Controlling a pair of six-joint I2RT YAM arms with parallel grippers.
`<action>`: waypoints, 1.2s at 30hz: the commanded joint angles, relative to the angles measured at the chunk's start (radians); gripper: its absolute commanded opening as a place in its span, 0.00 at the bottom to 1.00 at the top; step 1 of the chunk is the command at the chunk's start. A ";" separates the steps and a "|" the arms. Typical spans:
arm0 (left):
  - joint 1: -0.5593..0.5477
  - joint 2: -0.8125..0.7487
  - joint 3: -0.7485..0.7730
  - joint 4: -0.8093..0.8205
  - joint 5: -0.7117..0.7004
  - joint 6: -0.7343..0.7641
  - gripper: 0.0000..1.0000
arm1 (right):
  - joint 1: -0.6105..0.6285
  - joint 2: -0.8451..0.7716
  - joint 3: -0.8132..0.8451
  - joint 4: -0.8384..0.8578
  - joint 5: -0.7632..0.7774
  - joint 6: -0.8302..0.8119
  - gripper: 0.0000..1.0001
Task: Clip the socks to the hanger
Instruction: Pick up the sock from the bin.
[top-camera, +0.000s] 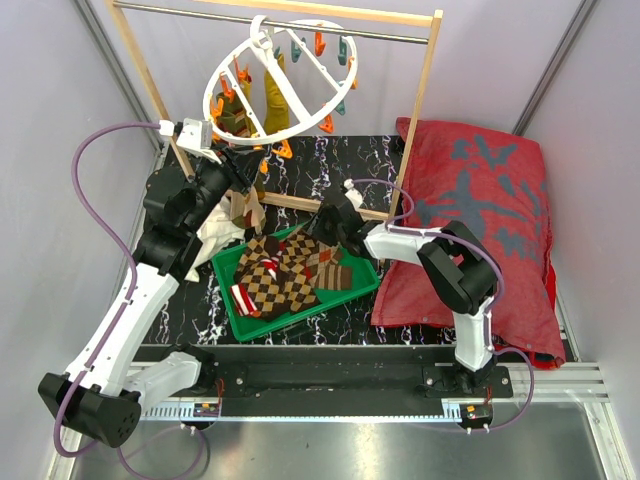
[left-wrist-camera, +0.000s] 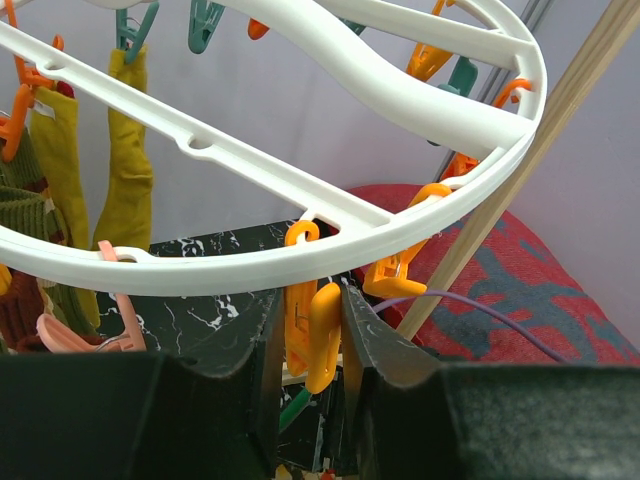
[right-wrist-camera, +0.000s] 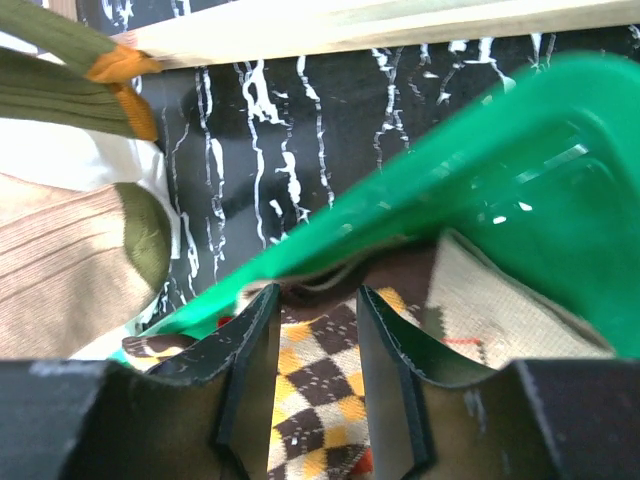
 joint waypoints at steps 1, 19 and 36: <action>-0.004 -0.017 0.040 0.003 -0.003 -0.003 0.00 | -0.008 0.027 -0.027 0.071 0.029 0.061 0.41; -0.004 -0.017 0.066 -0.006 0.000 -0.019 0.00 | -0.014 -0.152 -0.112 0.112 -0.108 -0.222 0.00; -0.005 -0.009 0.080 0.005 0.010 -0.030 0.00 | -0.014 -0.462 0.084 -0.196 -0.508 -0.981 0.00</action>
